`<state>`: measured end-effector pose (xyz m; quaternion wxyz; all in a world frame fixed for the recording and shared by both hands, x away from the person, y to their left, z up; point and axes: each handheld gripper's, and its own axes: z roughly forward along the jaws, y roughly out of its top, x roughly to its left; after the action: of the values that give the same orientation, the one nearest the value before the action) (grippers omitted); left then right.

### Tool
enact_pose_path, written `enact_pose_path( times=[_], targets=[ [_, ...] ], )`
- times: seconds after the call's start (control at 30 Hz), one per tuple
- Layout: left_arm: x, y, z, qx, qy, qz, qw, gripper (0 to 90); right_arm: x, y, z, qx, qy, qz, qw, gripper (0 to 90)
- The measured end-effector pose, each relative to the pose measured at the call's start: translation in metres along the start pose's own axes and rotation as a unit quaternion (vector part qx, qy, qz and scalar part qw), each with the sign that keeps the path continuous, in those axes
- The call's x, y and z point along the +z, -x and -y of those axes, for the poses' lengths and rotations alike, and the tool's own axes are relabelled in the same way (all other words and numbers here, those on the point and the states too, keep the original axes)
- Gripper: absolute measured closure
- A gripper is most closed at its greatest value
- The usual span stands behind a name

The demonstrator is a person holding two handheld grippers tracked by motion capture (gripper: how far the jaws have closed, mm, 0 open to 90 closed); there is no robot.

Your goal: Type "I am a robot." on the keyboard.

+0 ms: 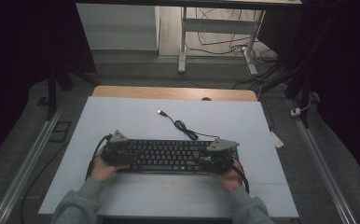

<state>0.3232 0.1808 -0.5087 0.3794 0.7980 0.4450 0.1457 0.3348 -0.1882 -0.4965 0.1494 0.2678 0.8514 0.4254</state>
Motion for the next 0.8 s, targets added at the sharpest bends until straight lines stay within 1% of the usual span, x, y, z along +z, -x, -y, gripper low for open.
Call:
enact_pose_path(
  times=[0.23,0.33,0.5,0.6,0.7,0.8],
  targets=[
    [-0.001,0.000,0.000,0.000,0.003,-0.003,1.0000,32.6,-0.015,0.001,0.012,0.005,-0.001,0.008,1.0000,48.3],
    [-0.001,0.000,0.000,0.000,0.005,-0.003,1.0000,32.6,-0.021,0.002,0.017,0.014,0.004,0.006,0.9999,48.1],
    [-0.002,0.001,-0.001,0.000,0.012,-0.001,0.9999,33.9,-0.025,0.004,0.021,0.018,0.005,0.008,0.9998,48.1],
    [-0.003,0.003,-0.002,0.006,0.020,0.007,0.9998,39.8,-0.024,0.005,0.021,0.019,0.007,0.006,0.9998,48.1],
    [-0.002,0.005,-0.003,0.011,0.026,0.013,0.9995,45.7,-0.022,0.004,0.020,0.015,0.003,0.006,0.9999,48.1],
    [0.000,0.009,-0.005,0.016,0.031,0.018,0.9992,53.5,-0.020,0.004,0.020,0.013,0.003,0.005,0.9999,48.1]
  ],
)
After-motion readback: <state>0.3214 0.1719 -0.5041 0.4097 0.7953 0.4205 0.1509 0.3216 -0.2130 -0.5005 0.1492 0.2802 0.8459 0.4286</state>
